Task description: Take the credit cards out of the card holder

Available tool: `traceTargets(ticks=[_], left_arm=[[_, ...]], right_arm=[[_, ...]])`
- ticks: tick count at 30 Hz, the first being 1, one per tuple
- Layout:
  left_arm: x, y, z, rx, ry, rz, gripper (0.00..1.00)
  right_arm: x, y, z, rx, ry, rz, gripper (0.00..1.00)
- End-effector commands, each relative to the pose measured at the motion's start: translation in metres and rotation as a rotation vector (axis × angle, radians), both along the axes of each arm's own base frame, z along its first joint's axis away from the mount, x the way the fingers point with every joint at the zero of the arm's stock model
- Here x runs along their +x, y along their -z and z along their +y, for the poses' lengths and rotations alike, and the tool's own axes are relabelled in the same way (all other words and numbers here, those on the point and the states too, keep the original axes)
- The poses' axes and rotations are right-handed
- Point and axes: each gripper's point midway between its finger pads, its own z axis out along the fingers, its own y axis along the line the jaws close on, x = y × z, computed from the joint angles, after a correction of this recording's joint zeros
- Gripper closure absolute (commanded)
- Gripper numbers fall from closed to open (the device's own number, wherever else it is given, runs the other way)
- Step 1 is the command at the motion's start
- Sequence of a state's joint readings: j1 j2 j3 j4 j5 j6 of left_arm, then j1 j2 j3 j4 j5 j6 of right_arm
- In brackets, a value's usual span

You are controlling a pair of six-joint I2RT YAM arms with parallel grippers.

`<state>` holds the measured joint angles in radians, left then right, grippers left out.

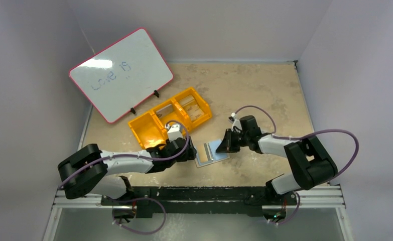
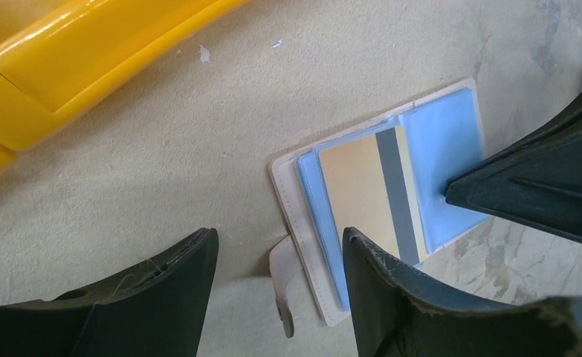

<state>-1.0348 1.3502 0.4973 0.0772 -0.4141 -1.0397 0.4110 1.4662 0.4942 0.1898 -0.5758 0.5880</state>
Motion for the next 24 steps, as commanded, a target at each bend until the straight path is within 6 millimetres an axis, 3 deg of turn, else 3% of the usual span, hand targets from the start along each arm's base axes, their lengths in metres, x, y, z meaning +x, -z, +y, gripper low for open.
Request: traceTargets(ticks=[1, 6, 11, 16, 24], left_arm=[[-0.004, 0.005, -0.005, -0.012, 0.011, 0.032, 0.38], [-0.009, 0.016, -0.023, -0.062, 0.056, 0.069, 0.36], [-0.011, 0.032, -0.026, -0.041, 0.058, 0.106, 0.39], [-0.015, 0.052, -0.015, 0.033, 0.047, 0.141, 0.5], [-0.021, 0.073, -0.013, 0.099, 0.066, 0.191, 0.68]], right_arm=[[0.005, -0.026, 0.022, 0.172, -0.052, -0.059, 0.84], [0.005, -0.024, 0.026, 0.191, -0.077, -0.055, 0.74], [0.002, -0.014, 0.031, 0.22, -0.105, -0.023, 0.73], [-0.001, -0.006, 0.036, 0.256, -0.116, 0.012, 0.75], [-0.005, 0.007, 0.035, 0.275, -0.069, 0.06, 0.86]])
